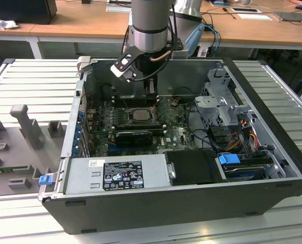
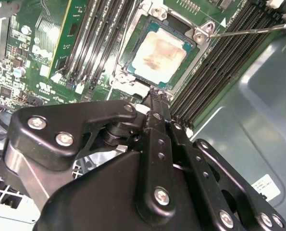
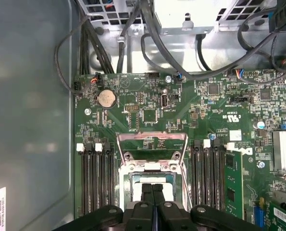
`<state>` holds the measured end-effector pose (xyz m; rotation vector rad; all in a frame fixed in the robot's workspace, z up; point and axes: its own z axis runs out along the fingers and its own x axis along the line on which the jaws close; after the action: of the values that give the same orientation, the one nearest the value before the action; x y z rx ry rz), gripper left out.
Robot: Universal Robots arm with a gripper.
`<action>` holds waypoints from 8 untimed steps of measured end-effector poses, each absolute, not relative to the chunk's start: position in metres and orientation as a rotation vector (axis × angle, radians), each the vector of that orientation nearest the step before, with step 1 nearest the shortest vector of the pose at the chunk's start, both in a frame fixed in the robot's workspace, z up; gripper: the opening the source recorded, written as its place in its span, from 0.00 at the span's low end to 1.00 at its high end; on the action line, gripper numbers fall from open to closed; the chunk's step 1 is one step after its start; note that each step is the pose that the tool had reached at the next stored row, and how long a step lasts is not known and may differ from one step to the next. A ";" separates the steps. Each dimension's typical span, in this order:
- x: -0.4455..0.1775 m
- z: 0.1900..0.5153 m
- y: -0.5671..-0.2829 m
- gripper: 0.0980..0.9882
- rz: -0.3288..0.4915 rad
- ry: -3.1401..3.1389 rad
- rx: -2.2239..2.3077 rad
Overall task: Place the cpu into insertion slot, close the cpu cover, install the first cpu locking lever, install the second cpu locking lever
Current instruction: 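Close the cpu cover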
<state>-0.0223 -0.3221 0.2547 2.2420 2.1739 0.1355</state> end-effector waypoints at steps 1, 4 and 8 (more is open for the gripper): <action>-0.021 0.256 -0.322 0.01 0.135 2.174 2.242; -0.021 0.260 -0.322 0.01 0.135 2.174 2.242; -0.015 0.261 -0.322 0.01 0.135 2.174 2.242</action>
<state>-0.0147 -0.3222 0.2606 2.2421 2.1738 0.1351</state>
